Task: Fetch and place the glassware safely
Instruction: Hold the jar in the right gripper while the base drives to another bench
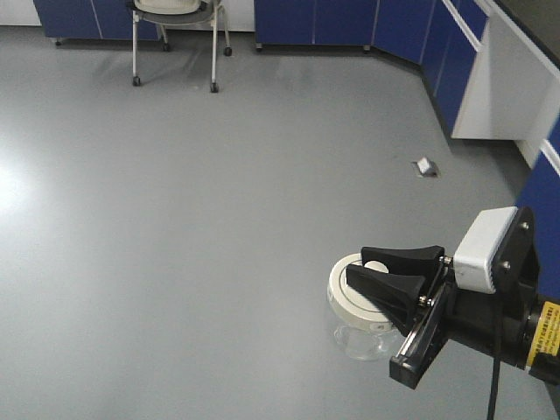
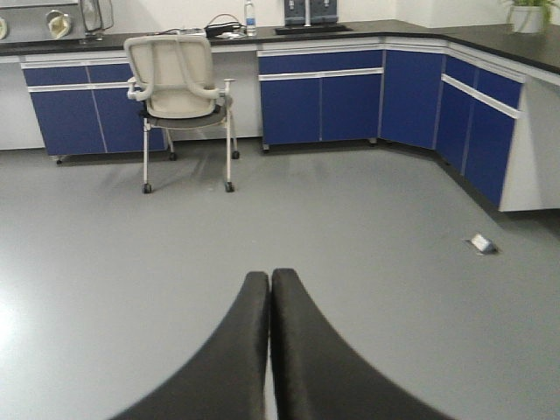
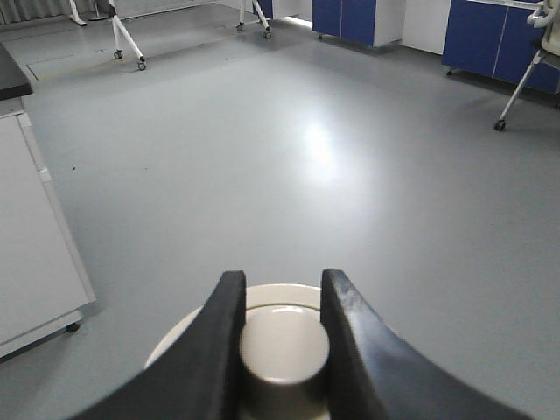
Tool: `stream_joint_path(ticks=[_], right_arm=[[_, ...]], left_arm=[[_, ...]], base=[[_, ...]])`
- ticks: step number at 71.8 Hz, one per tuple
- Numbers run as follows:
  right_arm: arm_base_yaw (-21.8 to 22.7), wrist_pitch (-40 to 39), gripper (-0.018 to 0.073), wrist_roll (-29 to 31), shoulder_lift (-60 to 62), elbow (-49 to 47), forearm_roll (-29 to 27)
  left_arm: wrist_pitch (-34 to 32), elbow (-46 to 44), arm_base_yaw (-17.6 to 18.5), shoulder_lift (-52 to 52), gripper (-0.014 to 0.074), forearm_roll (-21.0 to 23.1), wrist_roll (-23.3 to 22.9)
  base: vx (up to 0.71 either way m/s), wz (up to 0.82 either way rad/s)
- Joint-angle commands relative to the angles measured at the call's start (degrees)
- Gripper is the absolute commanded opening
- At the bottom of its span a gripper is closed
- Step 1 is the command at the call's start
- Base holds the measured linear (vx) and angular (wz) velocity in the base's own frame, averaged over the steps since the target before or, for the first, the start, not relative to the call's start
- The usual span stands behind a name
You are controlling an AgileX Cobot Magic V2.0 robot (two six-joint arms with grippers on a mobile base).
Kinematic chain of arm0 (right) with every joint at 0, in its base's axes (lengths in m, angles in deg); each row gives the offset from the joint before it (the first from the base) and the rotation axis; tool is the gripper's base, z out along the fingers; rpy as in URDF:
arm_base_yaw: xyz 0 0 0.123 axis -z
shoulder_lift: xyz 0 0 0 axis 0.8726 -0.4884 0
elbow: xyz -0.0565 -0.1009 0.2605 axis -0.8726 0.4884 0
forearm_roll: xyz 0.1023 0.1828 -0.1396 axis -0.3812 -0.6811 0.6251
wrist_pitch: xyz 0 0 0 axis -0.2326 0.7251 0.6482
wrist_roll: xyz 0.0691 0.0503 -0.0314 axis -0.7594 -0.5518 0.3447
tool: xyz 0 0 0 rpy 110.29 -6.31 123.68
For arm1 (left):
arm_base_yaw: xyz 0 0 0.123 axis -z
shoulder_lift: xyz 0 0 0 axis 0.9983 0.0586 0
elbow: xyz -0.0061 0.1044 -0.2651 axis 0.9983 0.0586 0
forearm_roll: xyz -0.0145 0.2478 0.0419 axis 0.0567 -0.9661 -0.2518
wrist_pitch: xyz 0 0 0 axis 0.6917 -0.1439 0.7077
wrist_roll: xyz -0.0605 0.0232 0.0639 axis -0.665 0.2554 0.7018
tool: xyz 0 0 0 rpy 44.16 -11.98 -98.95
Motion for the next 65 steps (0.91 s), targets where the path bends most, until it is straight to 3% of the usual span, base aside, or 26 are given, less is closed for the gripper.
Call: stream_joint_path(ticks=[1, 65], right_arm=[[0.33, -3.66, -0.0003, 0.37, 1.2, -1.63, -3.22], [0.33, -3.78, -0.0003, 0.37, 1.2, -1.63, -3.0]], left_arm=[[-4.08, -1.51, 0.15, 0.58, -0.0007, 0.11, -0.46], [-4.08, -1.51, 0.16, 0.6, -0.0007, 0.11, -0.46]], base=[[0.71, 0.2], [0.73, -0.04]])
